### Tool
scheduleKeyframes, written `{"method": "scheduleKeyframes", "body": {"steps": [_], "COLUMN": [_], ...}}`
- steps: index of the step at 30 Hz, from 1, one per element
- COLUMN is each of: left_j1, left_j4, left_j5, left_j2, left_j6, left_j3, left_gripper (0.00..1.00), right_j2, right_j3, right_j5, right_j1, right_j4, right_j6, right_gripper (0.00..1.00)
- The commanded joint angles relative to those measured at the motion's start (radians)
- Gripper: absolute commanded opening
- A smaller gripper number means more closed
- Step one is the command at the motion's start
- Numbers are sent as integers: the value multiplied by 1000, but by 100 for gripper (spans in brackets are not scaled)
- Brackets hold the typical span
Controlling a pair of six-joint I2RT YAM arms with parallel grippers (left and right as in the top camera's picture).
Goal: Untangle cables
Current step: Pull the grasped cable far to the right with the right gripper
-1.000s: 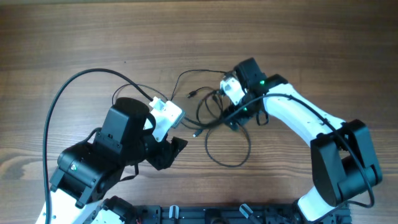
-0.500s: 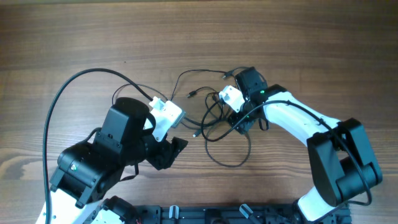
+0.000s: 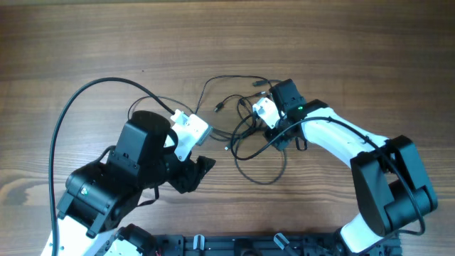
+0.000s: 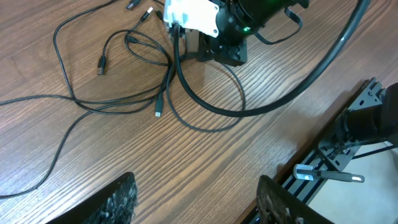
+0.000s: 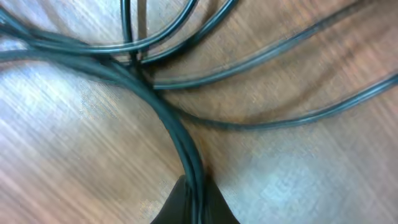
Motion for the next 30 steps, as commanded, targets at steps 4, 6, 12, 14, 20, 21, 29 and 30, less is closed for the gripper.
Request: {"method": "scheduleKeyframes", "body": {"steps": [4, 6, 12, 14, 20, 21, 29, 30], "left_j1": [-2, -2, -2, -2, -2, -2, -2, -2], "left_j4": [21, 22, 24, 24, 29, 29, 28, 29], "left_j5": [2, 2, 2, 2, 2, 2, 2, 2], "left_j2": [0, 0, 0, 0, 0, 0, 2, 3], "left_j6": [-10, -10, -10, -10, -10, -10, -10, -10], "left_j3": [-3, -3, -3, -3, -3, -3, -3, -3], "left_gripper": [64, 64, 64, 65, 65, 65, 65, 65], "right_j2": [-101, -135, -240, -277, -368, -374, -405, -407], "right_j3": [248, 339, 558, 591, 600, 600, 600, 600], "right_j5": [3, 3, -28, -52, -105, -66, 523, 607], "right_j1": [0, 0, 0, 0, 0, 0, -1, -3], "right_j4": [-192, -237, -282, -269, -236, -231, -90, -64], "right_j6": [129, 173, 316, 338, 332, 332, 333, 331], "right_gripper": [4, 4, 4, 4, 4, 4, 4, 4]}}
